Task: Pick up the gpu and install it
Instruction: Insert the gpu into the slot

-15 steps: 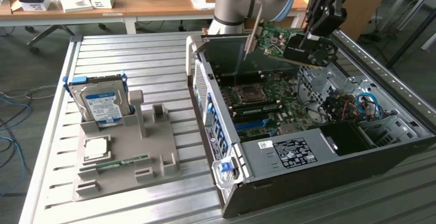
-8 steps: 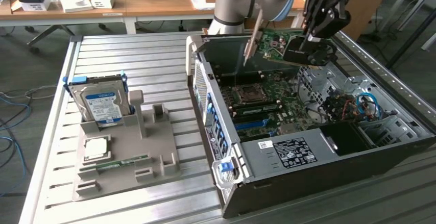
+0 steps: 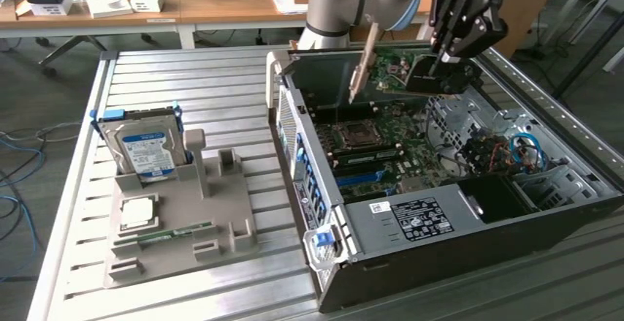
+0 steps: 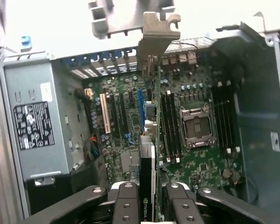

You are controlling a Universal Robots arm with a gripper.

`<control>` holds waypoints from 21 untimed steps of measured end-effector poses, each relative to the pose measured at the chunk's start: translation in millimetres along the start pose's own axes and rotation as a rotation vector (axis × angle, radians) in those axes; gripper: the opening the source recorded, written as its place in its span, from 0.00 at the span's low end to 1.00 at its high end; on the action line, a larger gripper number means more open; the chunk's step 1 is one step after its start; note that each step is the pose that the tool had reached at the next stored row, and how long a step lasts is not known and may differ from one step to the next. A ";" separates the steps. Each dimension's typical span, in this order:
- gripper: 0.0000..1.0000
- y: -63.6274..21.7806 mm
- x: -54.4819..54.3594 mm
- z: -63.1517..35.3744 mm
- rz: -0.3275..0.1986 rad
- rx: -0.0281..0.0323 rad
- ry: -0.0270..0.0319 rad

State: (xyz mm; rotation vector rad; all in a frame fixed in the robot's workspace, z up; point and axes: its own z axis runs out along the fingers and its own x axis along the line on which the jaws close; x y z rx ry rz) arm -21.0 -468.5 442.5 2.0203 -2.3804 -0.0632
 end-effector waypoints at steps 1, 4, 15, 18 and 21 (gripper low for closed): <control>0.26 0.0 0.0 0.4 -0.018 -0.0002 0.0007; 0.26 -0.1 0.0 1.5 -0.073 -0.0008 0.0032; 0.26 0.1 0.0 3.2 -0.142 0.0022 0.0004; 0.26 0.6 0.1 4.7 -0.148 0.0093 -0.0084; 0.26 1.0 0.3 7.7 -0.152 0.0124 -0.0125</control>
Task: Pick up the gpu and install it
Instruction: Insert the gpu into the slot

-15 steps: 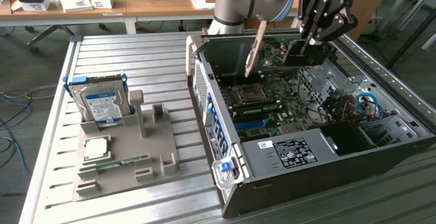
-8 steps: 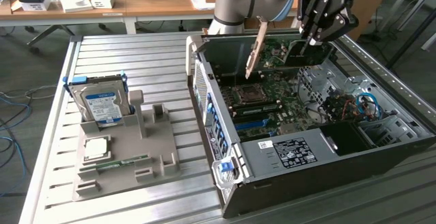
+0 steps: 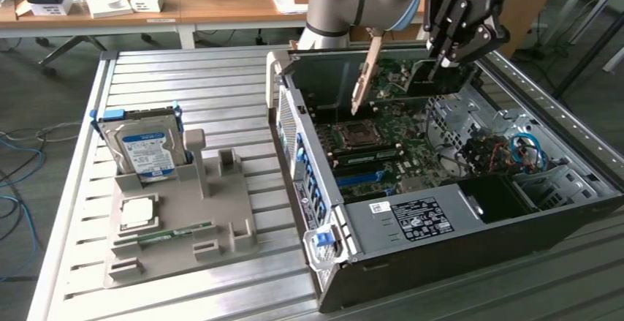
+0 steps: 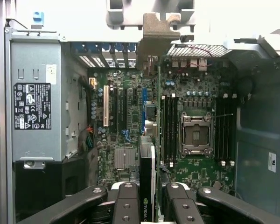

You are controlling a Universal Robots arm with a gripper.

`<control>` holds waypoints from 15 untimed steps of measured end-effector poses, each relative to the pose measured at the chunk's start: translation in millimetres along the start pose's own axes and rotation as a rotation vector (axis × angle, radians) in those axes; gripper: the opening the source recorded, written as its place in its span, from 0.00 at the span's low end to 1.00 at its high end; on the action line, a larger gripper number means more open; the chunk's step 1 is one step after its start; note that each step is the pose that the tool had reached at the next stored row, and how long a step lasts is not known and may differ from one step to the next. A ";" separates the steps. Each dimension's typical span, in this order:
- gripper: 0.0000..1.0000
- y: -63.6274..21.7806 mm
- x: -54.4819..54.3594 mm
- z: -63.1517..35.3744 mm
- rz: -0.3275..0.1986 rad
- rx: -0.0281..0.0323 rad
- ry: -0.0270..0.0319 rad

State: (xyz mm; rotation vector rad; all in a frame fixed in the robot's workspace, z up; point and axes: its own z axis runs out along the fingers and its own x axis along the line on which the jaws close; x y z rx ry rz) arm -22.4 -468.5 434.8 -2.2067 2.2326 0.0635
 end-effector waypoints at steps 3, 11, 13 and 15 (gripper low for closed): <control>0.26 0.5 0.2 5.0 -0.002 0.0009 -0.0017; 0.26 4.1 0.7 16.2 -0.017 0.0017 -0.0196; 0.26 4.8 1.2 19.4 -0.021 0.0016 -0.0229; 0.26 4.8 1.3 21.6 -0.022 0.0015 -0.0237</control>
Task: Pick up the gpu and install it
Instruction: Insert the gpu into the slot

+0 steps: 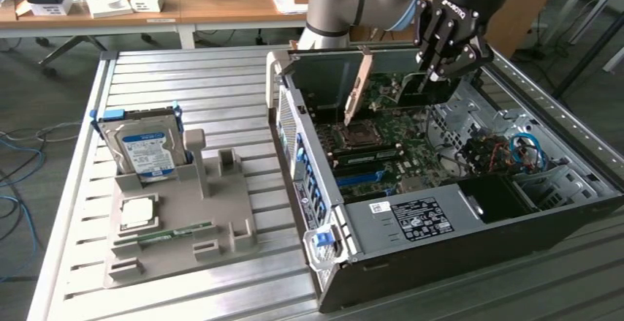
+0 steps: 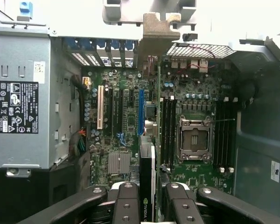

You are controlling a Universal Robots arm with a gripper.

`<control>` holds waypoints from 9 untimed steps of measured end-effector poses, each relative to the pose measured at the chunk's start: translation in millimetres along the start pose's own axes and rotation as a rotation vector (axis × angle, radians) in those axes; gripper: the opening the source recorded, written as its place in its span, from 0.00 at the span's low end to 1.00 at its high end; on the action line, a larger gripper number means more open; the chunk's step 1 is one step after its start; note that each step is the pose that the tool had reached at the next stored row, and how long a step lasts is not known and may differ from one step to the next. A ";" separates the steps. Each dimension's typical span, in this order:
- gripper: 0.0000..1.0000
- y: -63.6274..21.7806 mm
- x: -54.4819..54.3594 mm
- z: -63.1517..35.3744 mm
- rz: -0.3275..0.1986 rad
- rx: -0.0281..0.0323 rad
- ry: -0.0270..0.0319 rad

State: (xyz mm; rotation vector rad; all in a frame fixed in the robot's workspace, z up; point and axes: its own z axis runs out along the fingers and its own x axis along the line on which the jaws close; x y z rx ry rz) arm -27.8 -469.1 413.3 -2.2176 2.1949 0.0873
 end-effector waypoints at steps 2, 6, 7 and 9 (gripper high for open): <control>0.26 0.1 0.0 0.0 0.000 -0.0001 0.0002; 0.26 0.1 0.1 1.5 0.000 0.0005 -0.0018; 0.26 0.0 0.2 2.7 0.000 0.0008 -0.0020; 0.26 -0.1 0.4 5.9 -0.001 0.0012 -0.0024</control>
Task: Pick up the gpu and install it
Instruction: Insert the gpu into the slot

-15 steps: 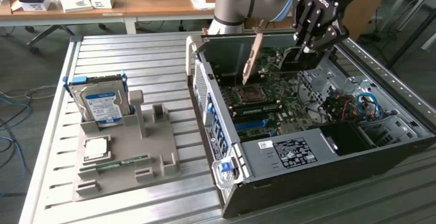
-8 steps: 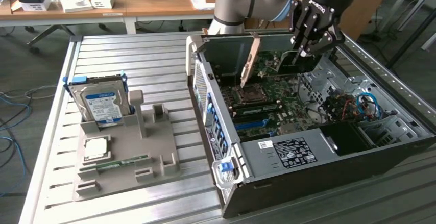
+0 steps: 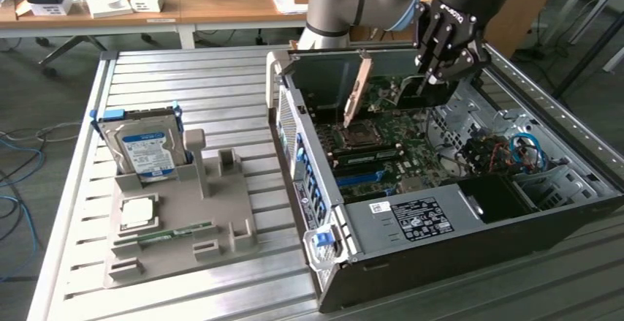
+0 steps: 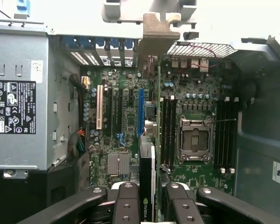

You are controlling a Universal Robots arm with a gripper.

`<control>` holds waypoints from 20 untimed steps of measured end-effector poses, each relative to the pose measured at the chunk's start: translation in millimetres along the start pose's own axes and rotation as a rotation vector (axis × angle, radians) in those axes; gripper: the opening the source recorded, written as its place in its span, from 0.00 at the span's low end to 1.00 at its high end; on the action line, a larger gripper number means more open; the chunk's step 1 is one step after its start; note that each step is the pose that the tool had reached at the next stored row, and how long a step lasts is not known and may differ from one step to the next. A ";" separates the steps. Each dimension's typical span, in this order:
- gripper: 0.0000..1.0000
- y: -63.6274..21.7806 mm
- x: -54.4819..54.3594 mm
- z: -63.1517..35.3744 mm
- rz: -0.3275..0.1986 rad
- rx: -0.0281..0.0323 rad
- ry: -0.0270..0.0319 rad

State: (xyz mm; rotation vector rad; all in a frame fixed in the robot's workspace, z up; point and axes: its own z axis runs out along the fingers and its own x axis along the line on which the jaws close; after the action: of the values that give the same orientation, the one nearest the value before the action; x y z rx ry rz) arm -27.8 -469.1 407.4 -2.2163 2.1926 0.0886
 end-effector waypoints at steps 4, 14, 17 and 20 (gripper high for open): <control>0.26 -0.2 0.4 7.2 -0.001 0.0002 -0.0004; 0.26 -0.6 1.5 25.3 -0.003 0.0000 -0.0005; 0.26 -0.6 1.8 30.8 -0.006 -0.0001 -0.0005; 0.26 -0.5 2.1 36.3 -0.008 0.0004 -0.0007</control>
State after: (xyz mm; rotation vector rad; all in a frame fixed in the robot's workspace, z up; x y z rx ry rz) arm -28.2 -469.2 371.1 -2.2240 2.1834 0.0888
